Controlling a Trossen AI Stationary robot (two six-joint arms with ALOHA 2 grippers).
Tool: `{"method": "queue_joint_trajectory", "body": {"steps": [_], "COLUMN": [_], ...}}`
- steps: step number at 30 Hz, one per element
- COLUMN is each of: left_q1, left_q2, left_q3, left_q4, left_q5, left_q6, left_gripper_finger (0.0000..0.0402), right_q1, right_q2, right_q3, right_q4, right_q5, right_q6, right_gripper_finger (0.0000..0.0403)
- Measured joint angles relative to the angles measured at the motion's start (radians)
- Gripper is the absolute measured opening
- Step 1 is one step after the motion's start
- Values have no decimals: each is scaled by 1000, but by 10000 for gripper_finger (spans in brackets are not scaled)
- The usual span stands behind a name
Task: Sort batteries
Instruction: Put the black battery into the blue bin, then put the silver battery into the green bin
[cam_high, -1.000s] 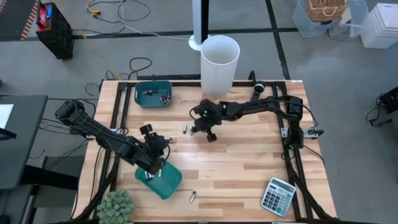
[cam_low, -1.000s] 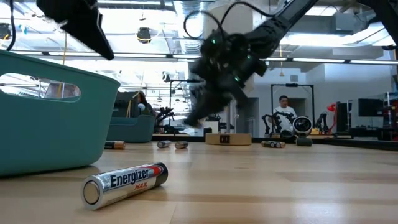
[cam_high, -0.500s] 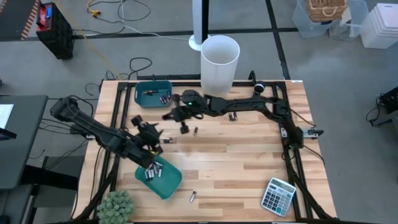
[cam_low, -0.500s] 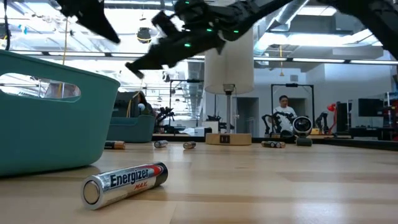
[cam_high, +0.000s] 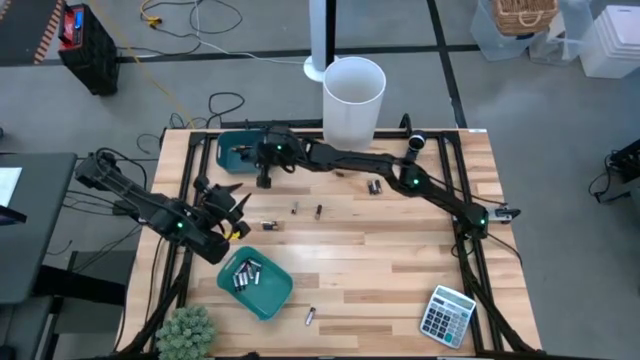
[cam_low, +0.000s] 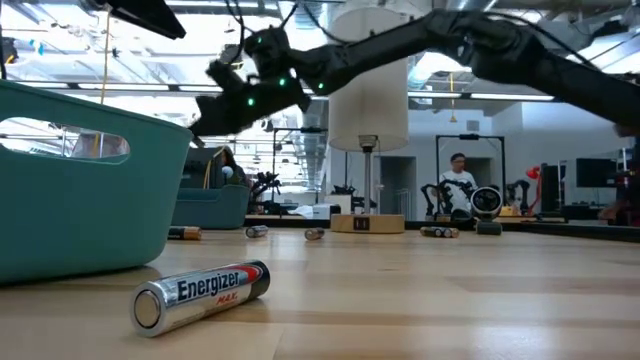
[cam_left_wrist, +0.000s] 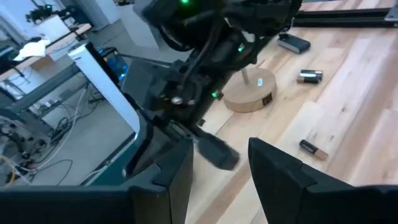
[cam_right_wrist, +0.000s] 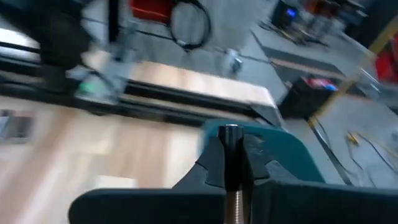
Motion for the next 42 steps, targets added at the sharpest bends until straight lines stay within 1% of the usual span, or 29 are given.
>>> {"method": "queue_joint_trajectory", "body": {"steps": [5,9,12,19,22,24,26,28,32,34,38,42], "left_q1": [0,0,0,0,0,0,7,33,121,165,220,243], "left_q2": [0,0,0,0,0,0,0,0,0,0,0,0], "left_q3": [0,0,0,0,0,0,0,0,0,0,0,0], "left_q4": [-49,-72,-77,-78,-78,-79,-79,-80,-101,-112,-119,-119], "left_q5": [1,-1,-1,-1,-1,-1,3,33,152,185,225,238], "left_q6": [-68,-90,-98,-99,-101,-112,-131,-157,-178,-177,-147,-133], "left_gripper_finger": [148,148,148,148,148,148,148,148,148,148,148,148], "right_q1": [-35,-55,-64,-71,-71,-71,-66,-55,-26,-15,-18,-21], "right_q2": [15,12,12,11,11,11,9,-5,-53,-78,-107,-138], "right_q3": [-10,-8,-1,2,2,2,2,1,2,-2,-47,-148], "right_q4": [1,12,13,16,22,21,15,-7,-77,-123,-193,-188], "right_q5": [70,80,81,100,100,100,98,96,50,24,-22,-71], "right_q6": [71,92,98,105,98,89,59,15,-42,-42,-37,-17], "right_gripper_finger": [12,26,60,162,192,204,208,209,204,201,196,193]}}
